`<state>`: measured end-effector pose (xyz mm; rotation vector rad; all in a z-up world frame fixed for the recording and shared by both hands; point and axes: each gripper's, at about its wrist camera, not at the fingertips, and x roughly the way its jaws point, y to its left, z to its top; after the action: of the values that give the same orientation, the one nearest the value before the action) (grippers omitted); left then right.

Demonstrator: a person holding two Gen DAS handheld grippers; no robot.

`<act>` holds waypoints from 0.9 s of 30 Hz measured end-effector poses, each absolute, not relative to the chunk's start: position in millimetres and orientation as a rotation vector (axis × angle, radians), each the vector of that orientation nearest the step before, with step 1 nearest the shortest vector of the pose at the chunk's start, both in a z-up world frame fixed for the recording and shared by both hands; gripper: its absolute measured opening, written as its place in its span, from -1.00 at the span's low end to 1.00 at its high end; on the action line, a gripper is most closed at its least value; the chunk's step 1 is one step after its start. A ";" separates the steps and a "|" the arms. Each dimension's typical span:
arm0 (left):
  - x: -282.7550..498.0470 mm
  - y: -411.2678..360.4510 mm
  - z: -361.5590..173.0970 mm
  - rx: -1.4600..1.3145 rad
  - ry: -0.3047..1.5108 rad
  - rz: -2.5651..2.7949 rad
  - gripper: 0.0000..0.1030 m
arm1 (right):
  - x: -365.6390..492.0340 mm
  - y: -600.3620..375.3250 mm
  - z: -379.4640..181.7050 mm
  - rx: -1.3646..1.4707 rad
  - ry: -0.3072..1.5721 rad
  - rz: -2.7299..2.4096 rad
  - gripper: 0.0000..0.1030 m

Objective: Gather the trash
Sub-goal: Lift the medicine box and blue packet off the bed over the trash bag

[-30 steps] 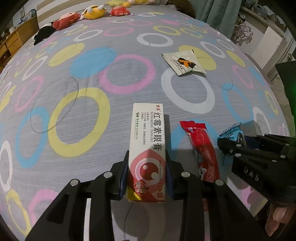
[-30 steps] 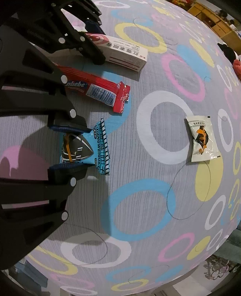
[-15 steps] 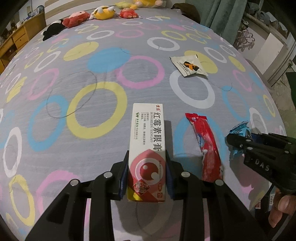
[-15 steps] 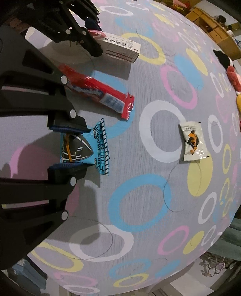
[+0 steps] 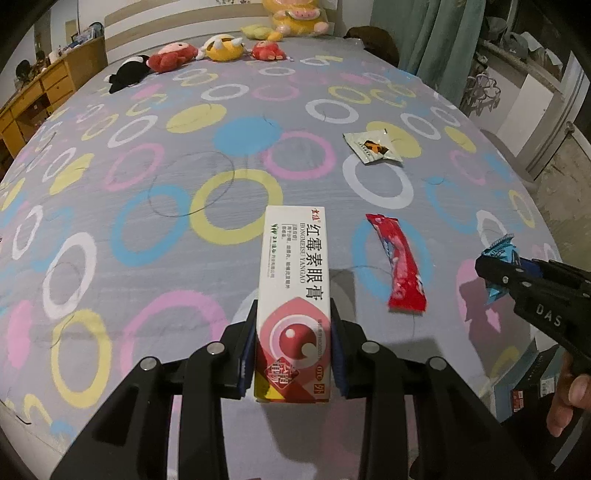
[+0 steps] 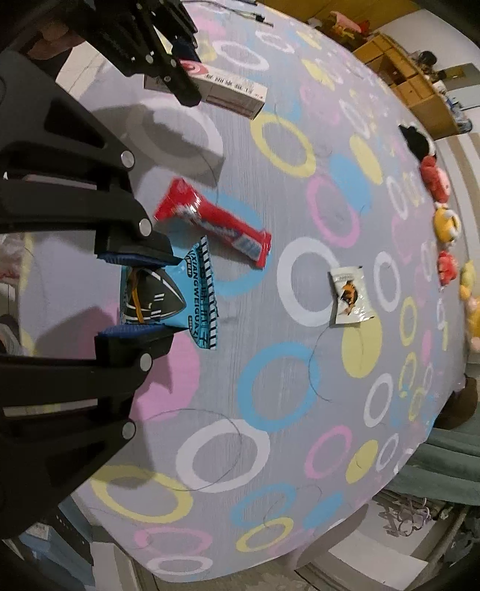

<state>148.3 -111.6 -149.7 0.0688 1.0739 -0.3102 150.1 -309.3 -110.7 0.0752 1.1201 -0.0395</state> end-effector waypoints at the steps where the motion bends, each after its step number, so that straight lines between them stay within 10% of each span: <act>1: 145.1 -110.7 -147.7 0.072 1.073 -0.309 -0.37 | 143.9 -307.2 -106.7 0.079 1.109 -0.036 -0.52; 27: -5.9 -95.2 -95.8 0.116 0.978 -0.325 -0.36 | -12.6 -273.7 -46.7 0.042 0.921 0.067 -0.52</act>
<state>-5.9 -95.2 -95.8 0.1155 0.9781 -0.3253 -12.6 -273.8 -46.7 0.0424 0.9212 0.0665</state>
